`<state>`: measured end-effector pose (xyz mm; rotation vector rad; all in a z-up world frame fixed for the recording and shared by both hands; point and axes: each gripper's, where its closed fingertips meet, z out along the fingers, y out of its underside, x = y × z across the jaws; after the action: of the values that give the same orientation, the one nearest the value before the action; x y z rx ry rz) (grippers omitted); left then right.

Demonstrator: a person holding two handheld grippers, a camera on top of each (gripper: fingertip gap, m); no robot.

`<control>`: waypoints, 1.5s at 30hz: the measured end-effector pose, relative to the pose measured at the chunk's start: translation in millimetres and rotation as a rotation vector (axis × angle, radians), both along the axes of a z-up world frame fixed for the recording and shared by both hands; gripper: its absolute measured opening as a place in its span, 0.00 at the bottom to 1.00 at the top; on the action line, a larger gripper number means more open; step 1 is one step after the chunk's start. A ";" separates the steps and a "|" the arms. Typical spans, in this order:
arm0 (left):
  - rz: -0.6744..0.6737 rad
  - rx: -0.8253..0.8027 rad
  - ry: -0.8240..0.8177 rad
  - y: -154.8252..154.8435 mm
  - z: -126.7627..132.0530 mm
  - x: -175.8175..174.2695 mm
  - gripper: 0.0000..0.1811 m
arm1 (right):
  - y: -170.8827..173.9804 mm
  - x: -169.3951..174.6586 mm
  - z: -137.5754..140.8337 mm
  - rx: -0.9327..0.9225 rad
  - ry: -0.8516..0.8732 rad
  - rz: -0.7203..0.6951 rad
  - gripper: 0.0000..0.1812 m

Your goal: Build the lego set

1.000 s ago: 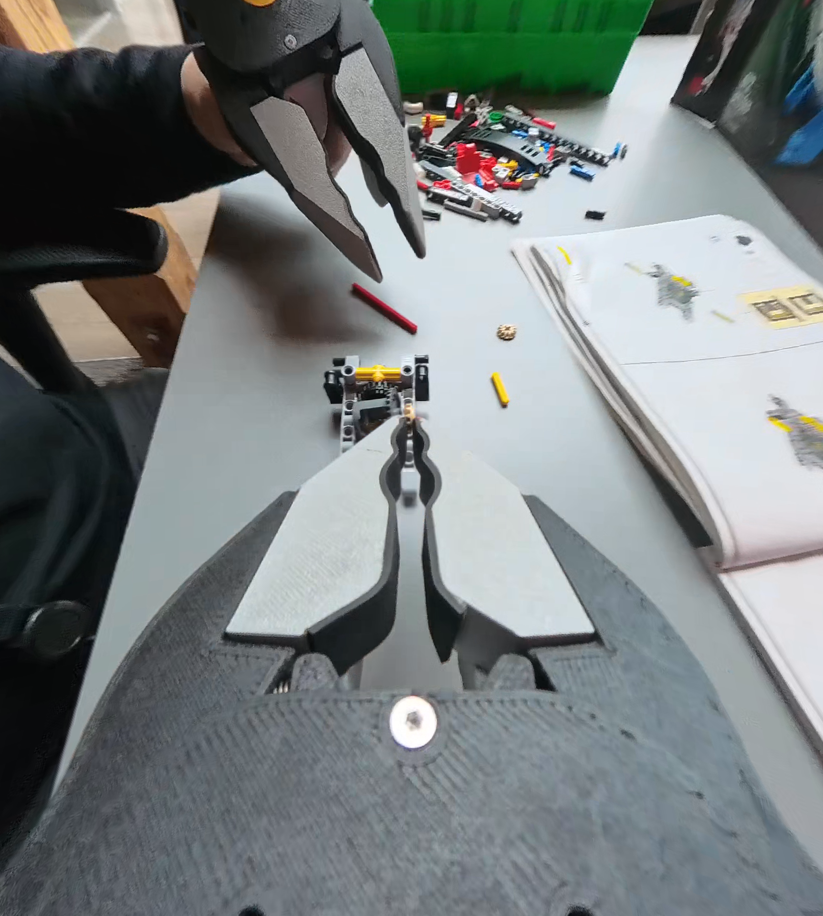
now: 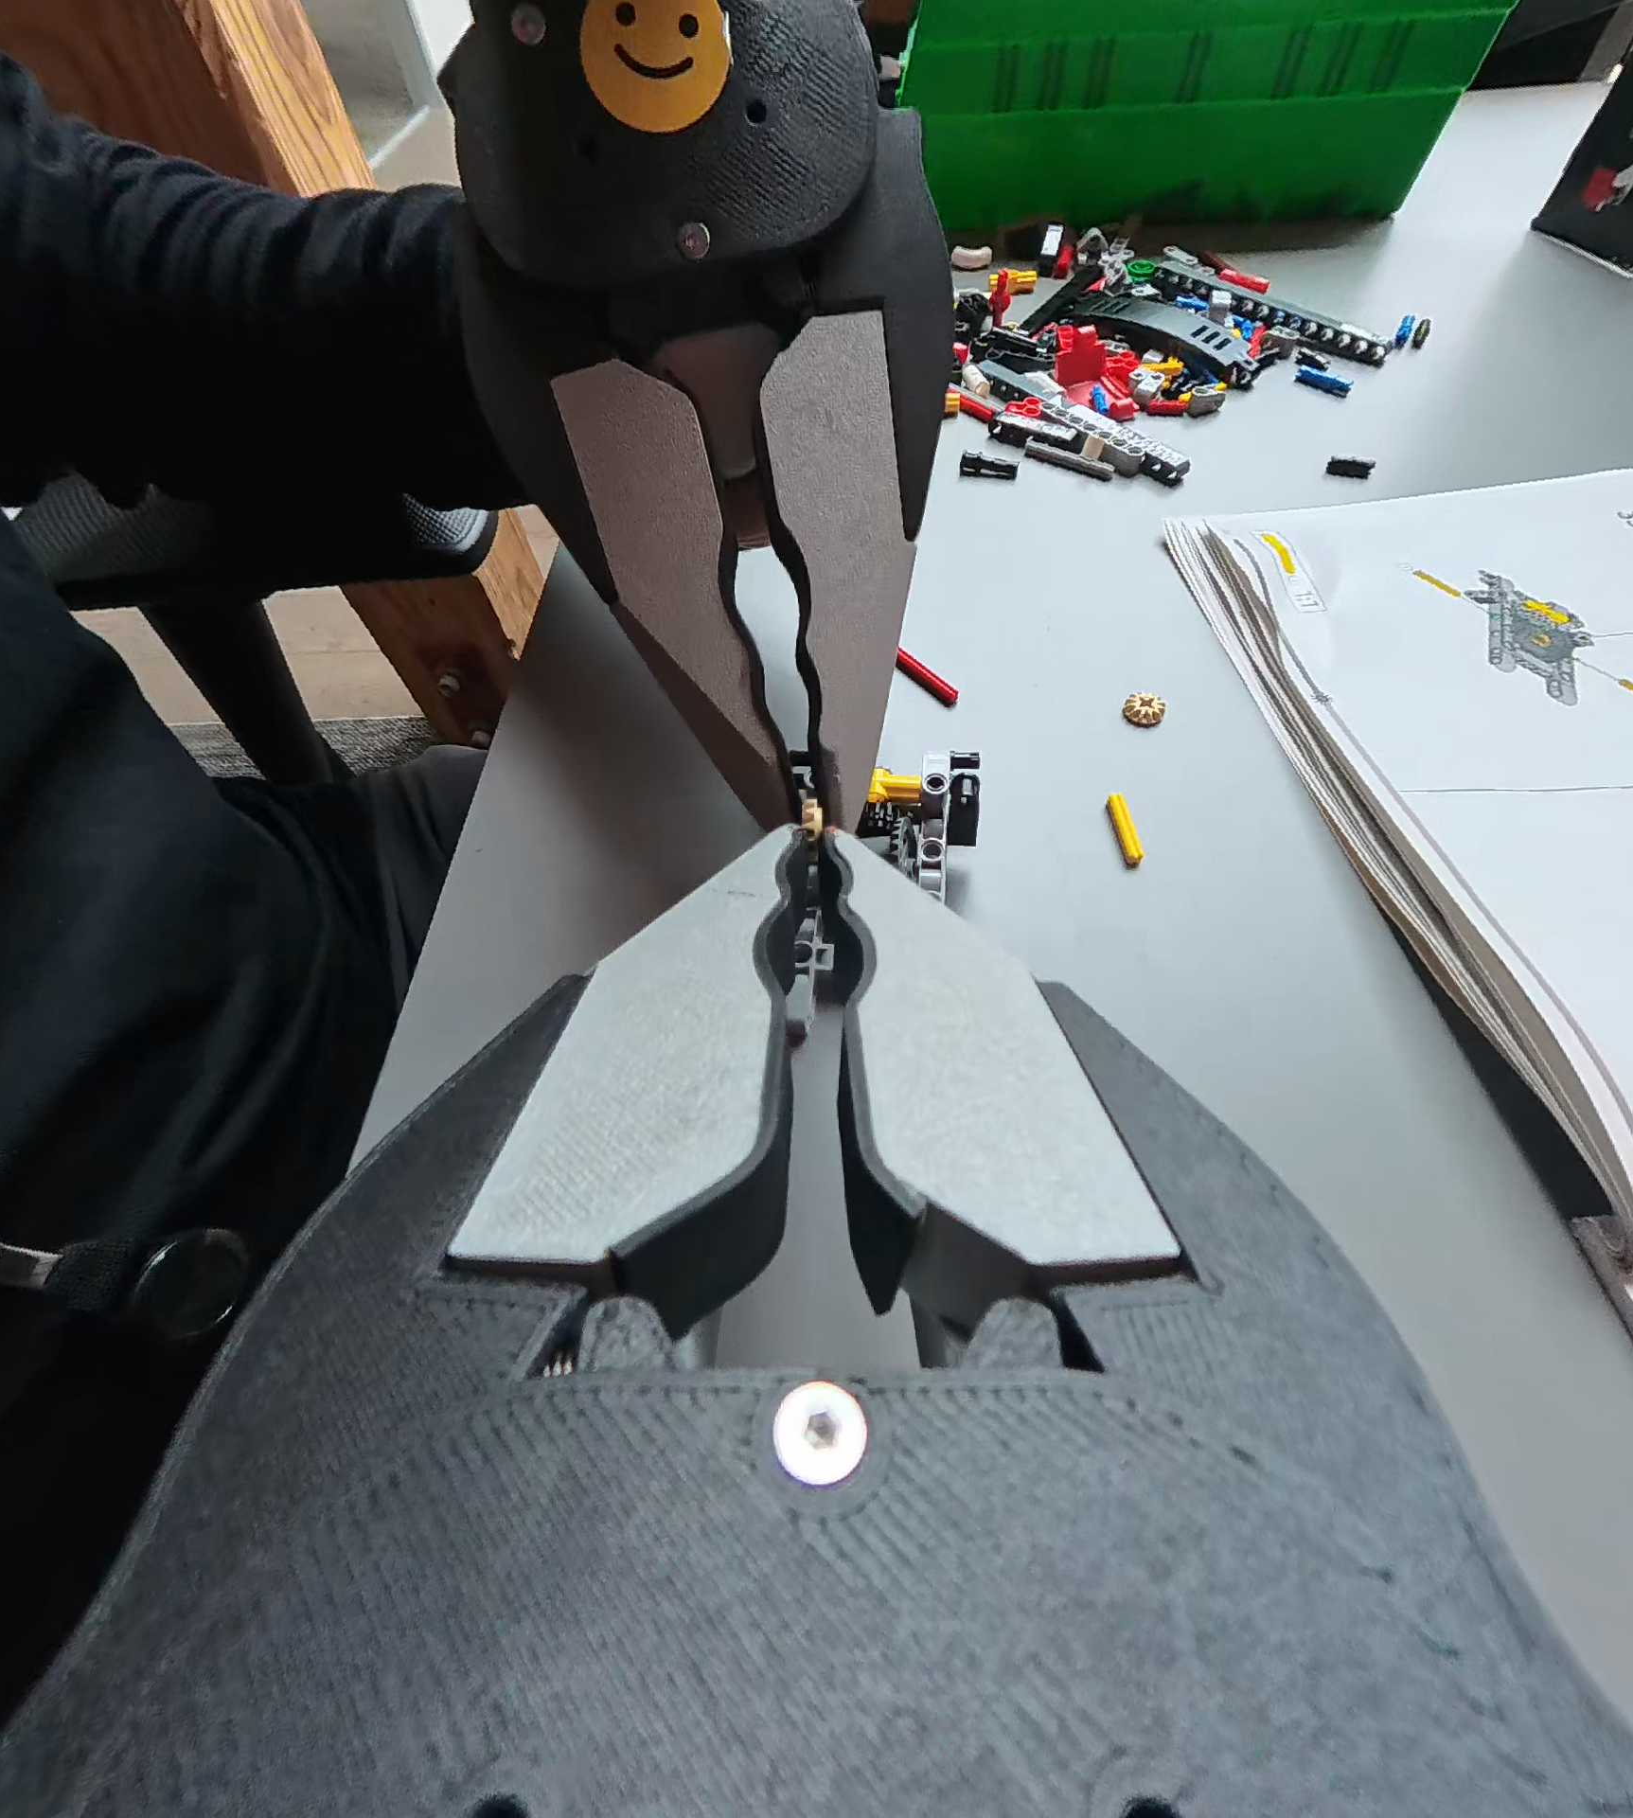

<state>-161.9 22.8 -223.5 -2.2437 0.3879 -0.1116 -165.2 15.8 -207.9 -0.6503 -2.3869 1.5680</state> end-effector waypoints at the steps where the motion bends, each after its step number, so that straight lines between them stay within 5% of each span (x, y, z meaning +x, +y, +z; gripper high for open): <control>1: 0.001 0.004 -0.009 -0.4 0.8 -0.2 0.00 | 0.1 -0.1 -0.2 -0.003 -0.003 0.000 0.00; 38: 0.010 0.061 -0.100 -0.2 6.7 3.3 0.00 | -1.8 2.1 -3.7 -0.015 -0.021 0.029 0.00; 45: 0.059 0.054 -0.003 -14.0 0.8 -15.9 0.00 | 61.5 -26.6 -35.1 0.229 0.003 -0.142 0.03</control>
<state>-177.8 8.8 -222.7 -2.1994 0.3191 -0.0733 -191.8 77.2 -243.0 -0.7486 -2.4103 1.2164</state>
